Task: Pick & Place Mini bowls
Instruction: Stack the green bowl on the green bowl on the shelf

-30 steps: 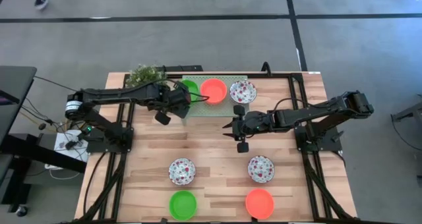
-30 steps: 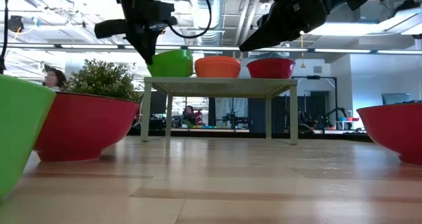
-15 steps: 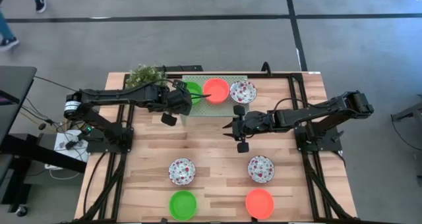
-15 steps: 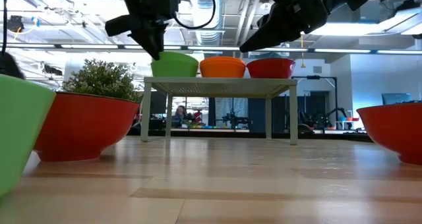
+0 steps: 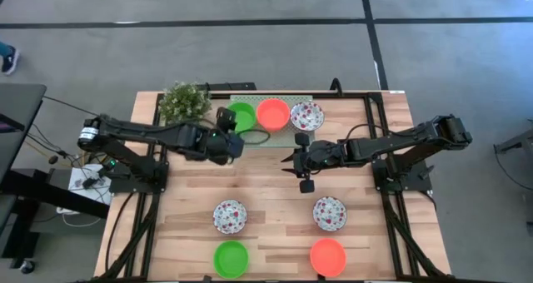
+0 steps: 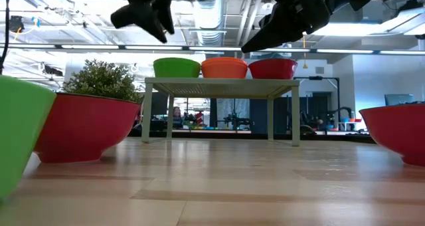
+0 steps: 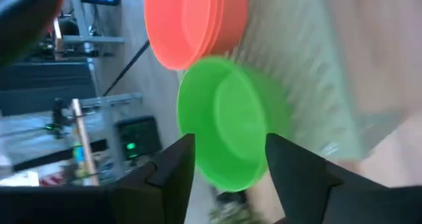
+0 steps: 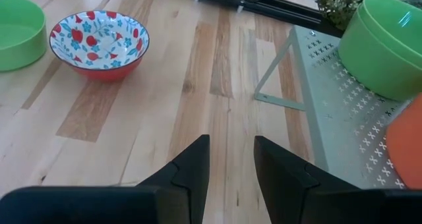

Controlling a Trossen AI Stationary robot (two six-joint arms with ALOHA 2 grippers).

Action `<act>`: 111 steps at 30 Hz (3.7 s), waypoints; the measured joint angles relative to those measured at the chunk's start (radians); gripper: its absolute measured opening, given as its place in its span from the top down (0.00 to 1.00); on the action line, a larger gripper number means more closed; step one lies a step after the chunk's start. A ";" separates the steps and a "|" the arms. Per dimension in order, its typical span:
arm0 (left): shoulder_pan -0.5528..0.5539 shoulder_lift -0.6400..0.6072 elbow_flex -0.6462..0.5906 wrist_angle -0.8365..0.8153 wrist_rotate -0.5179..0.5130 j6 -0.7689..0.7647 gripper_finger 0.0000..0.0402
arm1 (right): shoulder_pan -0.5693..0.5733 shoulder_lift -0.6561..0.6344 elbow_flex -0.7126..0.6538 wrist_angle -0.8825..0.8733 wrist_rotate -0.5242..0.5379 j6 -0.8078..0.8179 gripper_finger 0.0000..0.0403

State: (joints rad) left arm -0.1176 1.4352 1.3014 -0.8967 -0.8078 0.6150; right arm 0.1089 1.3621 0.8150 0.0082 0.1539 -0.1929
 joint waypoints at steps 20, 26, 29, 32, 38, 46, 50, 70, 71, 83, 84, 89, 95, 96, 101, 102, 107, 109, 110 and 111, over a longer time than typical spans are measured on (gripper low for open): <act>-0.423 -0.279 -0.398 0.514 0.417 -1.138 0.56 | 0.081 0.000 0.000 0.093 0.000 0.037 0.72; -0.474 -0.216 -0.435 0.659 0.434 -1.206 0.56 | 0.082 0.000 0.000 0.150 0.001 0.033 0.72; -0.474 -0.186 -0.435 0.683 0.467 -1.290 0.56 | 0.071 0.000 0.000 0.216 0.001 -0.010 0.72; -0.468 -0.152 -0.431 0.684 0.513 -1.434 0.57 | 0.059 0.000 0.000 0.267 0.001 -0.058 0.72; -0.465 -0.059 -0.420 0.684 0.651 -1.689 0.57 | 0.023 0.000 0.000 0.299 0.001 -0.207 0.72; -0.503 0.067 -0.420 0.676 0.952 -2.137 0.57 | -0.032 0.000 0.056 0.332 -0.055 -0.329 0.72; -0.527 0.087 -0.420 0.677 1.076 -2.379 0.57 | -0.048 0.000 0.083 0.331 -0.169 -0.330 0.72; -0.558 0.201 -0.420 0.677 1.034 -2.505 0.57 | -0.044 0.000 0.100 0.322 -0.236 -0.367 0.72; -0.558 0.201 -0.420 0.677 1.019 -2.503 0.57 | -0.044 0.000 0.100 0.322 -0.236 -0.367 0.72; -0.567 0.289 -0.420 0.681 1.044 -2.372 0.73 | -0.044 0.000 0.100 0.301 -0.236 -0.367 0.72; -0.567 0.290 -0.420 0.683 1.051 -2.346 0.76 | -0.044 0.000 0.100 0.295 -0.236 -0.367 0.72; -0.563 0.252 -0.394 0.684 0.988 -2.263 0.96 | -0.044 0.000 0.100 0.281 -0.236 -0.366 0.72; -0.567 0.187 -0.279 0.599 0.845 -2.150 0.98 | -0.044 0.000 0.100 0.254 -0.236 -0.366 0.72; -0.567 0.176 -0.255 0.559 0.823 -2.125 0.98 | -0.044 0.000 0.100 0.254 -0.236 -0.366 0.72; -0.553 0.104 -0.161 0.320 0.660 -1.945 0.98 | -0.044 0.000 0.100 0.254 -0.236 -0.364 0.72; -0.545 0.083 -0.154 0.277 0.625 -1.915 0.98 | -0.044 0.000 0.100 0.254 -0.236 -0.364 0.72; -0.467 -0.066 -0.150 0.085 0.523 -1.867 0.98 | -0.044 0.000 0.100 0.254 -0.236 -0.335 0.72; -0.414 -0.128 -0.150 0.002 0.520 -1.829 0.98 | -0.044 0.000 0.100 0.254 -0.236 -0.316 0.72; -0.382 -0.161 -0.150 -0.036 0.520 -1.819 0.98 | -0.044 0.000 0.100 0.254 -0.236 -0.307 0.72; -0.347 -0.195 -0.150 -0.071 0.520 -1.816 0.98 | -0.044 0.000 0.100 0.254 -0.236 -0.303 0.72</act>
State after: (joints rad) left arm -0.4646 1.2399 1.1519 -0.9680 -0.2873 -1.2013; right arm 0.0650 1.3617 0.9150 0.2619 -0.0818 -0.4957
